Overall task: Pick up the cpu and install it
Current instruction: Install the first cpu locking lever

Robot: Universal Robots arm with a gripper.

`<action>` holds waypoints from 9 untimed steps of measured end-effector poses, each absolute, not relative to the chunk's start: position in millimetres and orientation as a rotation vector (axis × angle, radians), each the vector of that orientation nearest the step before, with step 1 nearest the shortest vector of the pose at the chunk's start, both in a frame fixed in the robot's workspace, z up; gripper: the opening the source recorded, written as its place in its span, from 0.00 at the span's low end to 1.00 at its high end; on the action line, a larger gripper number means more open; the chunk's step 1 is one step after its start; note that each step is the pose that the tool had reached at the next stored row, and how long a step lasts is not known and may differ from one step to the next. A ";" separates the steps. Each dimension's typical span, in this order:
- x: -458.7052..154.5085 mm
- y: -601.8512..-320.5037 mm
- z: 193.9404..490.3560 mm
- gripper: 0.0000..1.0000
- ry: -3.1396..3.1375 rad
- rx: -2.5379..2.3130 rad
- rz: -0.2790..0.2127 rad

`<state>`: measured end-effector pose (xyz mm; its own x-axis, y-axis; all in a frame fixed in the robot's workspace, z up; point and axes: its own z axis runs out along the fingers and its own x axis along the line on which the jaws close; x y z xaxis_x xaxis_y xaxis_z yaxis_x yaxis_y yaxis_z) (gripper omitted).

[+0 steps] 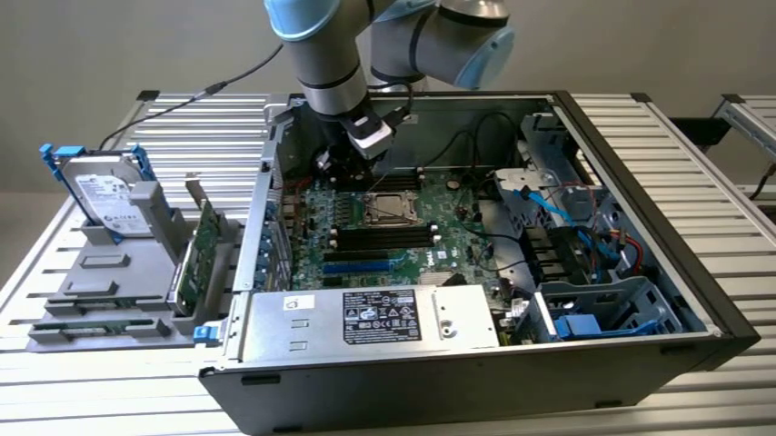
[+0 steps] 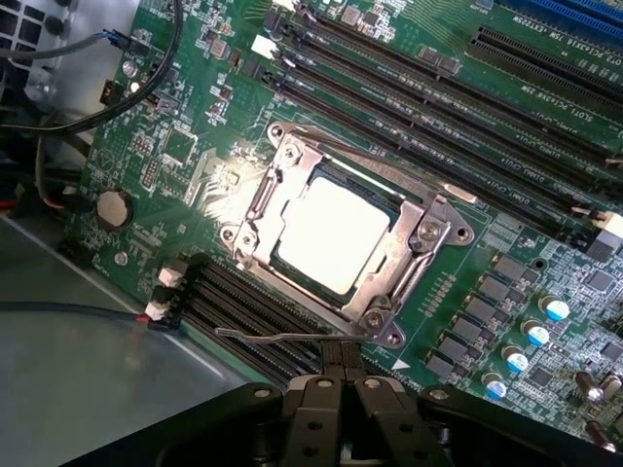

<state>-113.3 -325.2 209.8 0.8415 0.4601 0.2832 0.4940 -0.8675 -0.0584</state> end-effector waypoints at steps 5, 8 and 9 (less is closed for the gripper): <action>-113.4 -325.2 209.7 0.11 -0.736 -2.896 -0.405; -113.4 -325.2 209.7 0.11 -0.733 -2.897 -0.411; -113.4 -325.2 209.6 0.11 -0.733 -2.897 -0.413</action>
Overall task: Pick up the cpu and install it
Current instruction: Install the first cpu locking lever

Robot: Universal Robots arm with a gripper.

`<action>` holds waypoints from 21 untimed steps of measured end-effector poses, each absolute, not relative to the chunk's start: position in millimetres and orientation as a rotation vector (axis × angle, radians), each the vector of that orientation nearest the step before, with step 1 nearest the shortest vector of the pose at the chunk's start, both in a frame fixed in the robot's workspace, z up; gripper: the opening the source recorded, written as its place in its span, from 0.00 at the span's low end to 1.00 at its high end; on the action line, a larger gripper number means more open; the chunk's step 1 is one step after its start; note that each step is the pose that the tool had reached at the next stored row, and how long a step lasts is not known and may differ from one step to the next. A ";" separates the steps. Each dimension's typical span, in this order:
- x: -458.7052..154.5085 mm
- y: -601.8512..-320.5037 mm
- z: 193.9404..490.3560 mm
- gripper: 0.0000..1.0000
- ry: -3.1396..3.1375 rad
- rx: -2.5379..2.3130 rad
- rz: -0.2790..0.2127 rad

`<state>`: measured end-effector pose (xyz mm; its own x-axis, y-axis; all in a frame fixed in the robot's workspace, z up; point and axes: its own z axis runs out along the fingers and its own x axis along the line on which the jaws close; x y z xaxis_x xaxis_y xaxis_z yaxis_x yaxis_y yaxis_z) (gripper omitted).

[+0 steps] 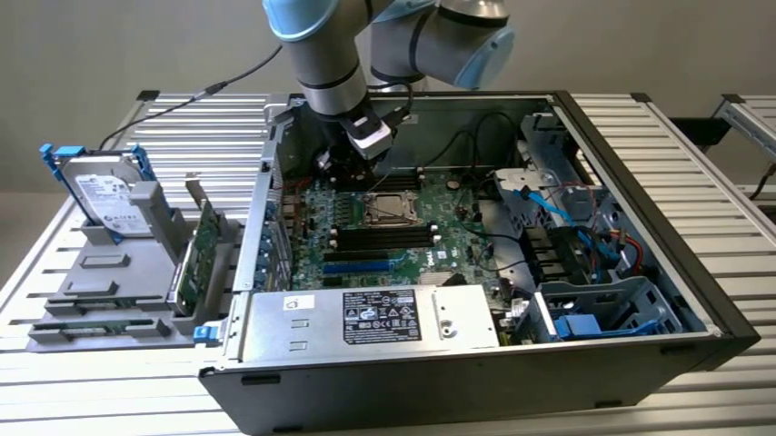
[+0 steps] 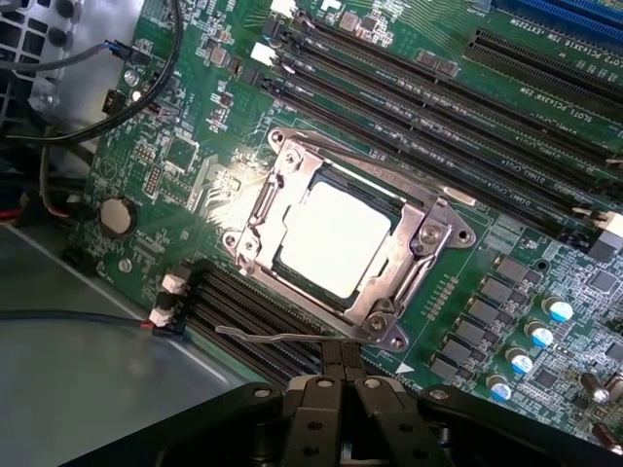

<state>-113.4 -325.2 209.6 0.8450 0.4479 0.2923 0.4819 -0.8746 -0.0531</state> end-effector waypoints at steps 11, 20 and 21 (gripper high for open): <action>-112.5 -325.2 208.7 0.11 -0.735 -2.897 -0.445; -110.9 -325.2 206.7 0.11 -0.737 -2.897 -0.460; -110.8 -325.2 206.5 0.11 -0.737 -2.897 -0.460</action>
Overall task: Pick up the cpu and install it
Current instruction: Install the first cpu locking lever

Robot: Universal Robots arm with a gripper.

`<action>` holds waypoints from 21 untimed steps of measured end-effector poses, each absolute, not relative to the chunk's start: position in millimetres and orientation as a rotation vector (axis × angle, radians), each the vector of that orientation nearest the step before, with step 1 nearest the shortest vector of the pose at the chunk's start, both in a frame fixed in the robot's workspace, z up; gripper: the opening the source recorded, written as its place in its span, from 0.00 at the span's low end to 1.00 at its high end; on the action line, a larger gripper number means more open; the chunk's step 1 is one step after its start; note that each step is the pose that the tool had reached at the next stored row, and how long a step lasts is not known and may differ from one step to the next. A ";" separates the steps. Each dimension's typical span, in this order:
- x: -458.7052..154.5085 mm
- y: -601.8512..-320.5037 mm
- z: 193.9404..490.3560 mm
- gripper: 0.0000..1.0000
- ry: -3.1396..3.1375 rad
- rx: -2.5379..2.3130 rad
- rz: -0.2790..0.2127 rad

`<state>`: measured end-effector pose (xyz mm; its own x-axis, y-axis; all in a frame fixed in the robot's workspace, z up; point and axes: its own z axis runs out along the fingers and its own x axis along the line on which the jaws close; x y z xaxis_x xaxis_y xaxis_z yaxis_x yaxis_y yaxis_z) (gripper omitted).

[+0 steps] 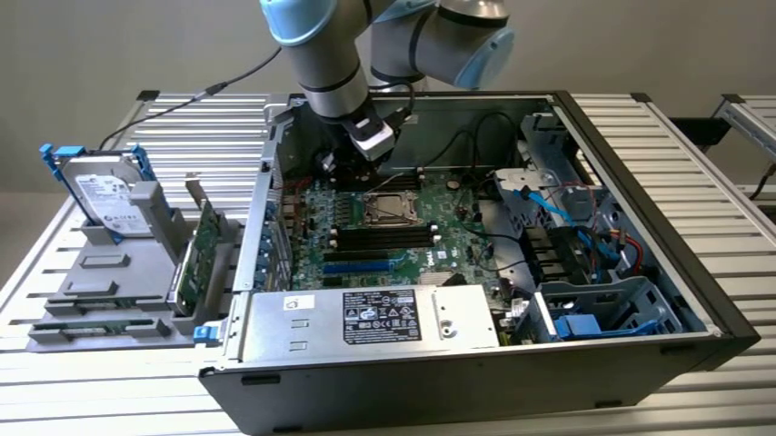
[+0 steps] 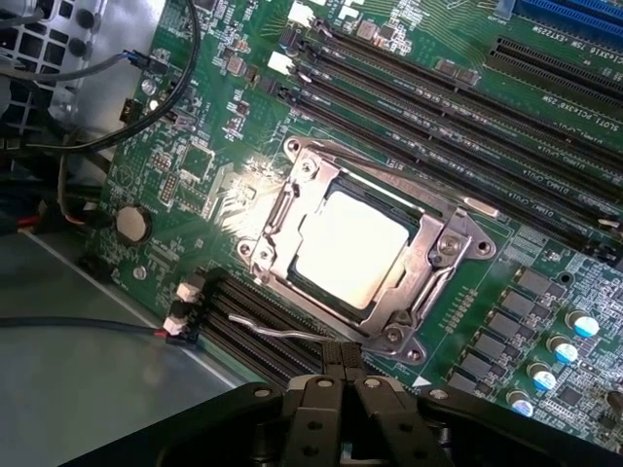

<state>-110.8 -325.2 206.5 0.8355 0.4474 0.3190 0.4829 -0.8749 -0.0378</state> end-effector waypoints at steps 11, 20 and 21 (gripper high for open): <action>-106.9 -325.2 202.8 0.11 -0.722 -2.903 -0.471; -105.0 -325.4 200.6 0.11 -0.666 -2.922 -0.481; -105.0 -325.4 200.4 0.11 -0.655 -2.926 -0.482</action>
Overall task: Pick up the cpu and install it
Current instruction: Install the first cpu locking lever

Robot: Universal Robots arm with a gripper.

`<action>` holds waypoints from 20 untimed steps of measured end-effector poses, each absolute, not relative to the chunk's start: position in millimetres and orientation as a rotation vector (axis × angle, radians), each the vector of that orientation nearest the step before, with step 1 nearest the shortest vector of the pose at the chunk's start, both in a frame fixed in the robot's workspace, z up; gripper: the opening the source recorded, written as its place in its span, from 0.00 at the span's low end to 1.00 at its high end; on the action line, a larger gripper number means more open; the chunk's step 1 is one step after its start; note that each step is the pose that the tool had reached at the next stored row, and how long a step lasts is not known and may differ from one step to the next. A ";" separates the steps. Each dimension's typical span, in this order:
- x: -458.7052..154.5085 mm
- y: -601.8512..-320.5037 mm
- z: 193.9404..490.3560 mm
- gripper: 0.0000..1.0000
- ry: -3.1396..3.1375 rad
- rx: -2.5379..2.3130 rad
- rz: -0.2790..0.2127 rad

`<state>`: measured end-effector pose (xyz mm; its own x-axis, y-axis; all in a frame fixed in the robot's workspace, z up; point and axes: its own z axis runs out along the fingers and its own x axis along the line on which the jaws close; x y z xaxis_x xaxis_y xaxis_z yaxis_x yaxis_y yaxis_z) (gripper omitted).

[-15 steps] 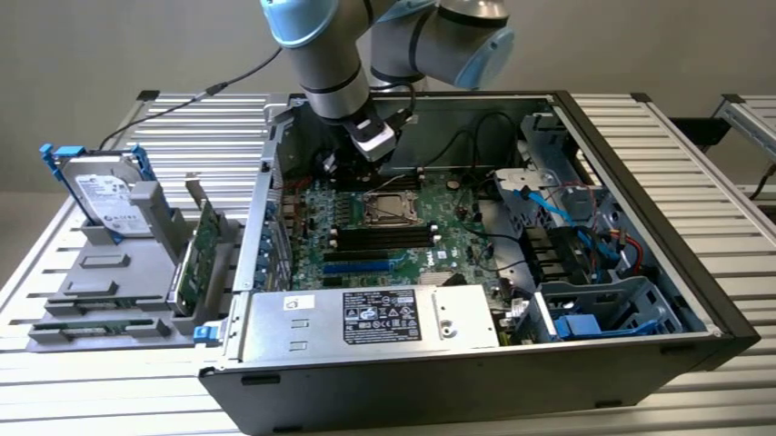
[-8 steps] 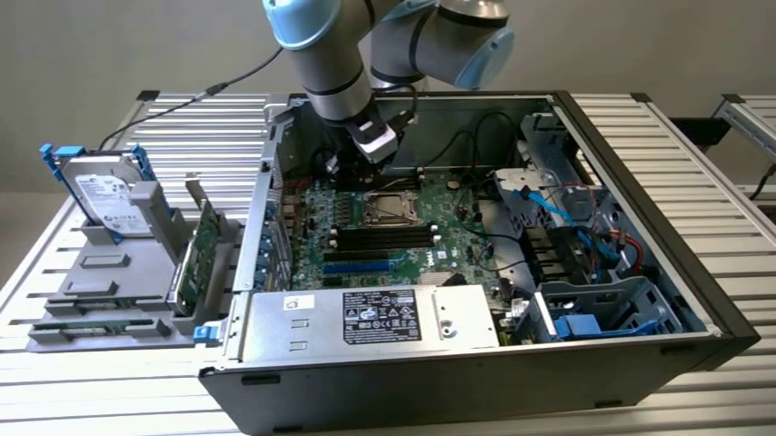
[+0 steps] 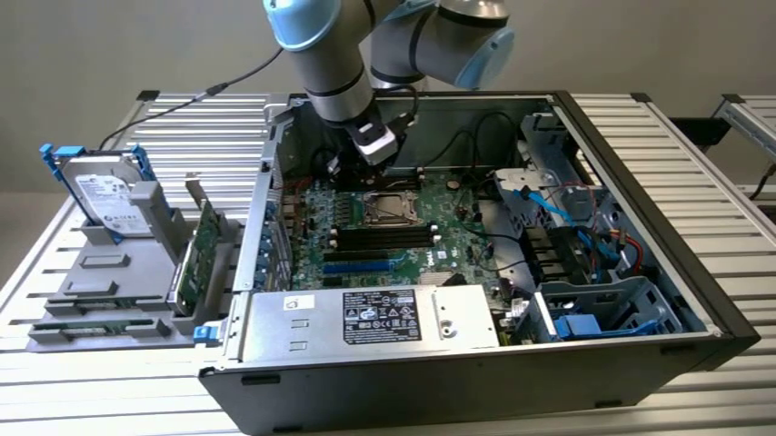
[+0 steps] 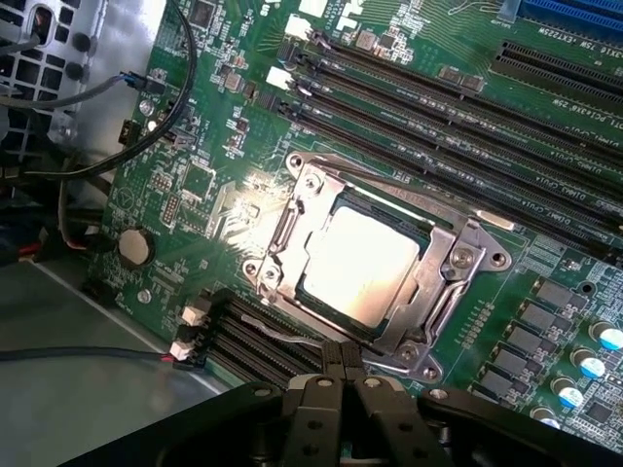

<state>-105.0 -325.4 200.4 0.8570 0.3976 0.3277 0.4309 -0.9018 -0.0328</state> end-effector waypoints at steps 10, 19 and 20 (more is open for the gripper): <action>-107.5 -325.3 199.6 0.11 -0.584 -2.948 -0.489; -115.5 -322.7 199.6 0.11 -0.584 -2.948 -0.489; -116.3 -321.6 199.7 0.11 -0.585 -2.948 -0.489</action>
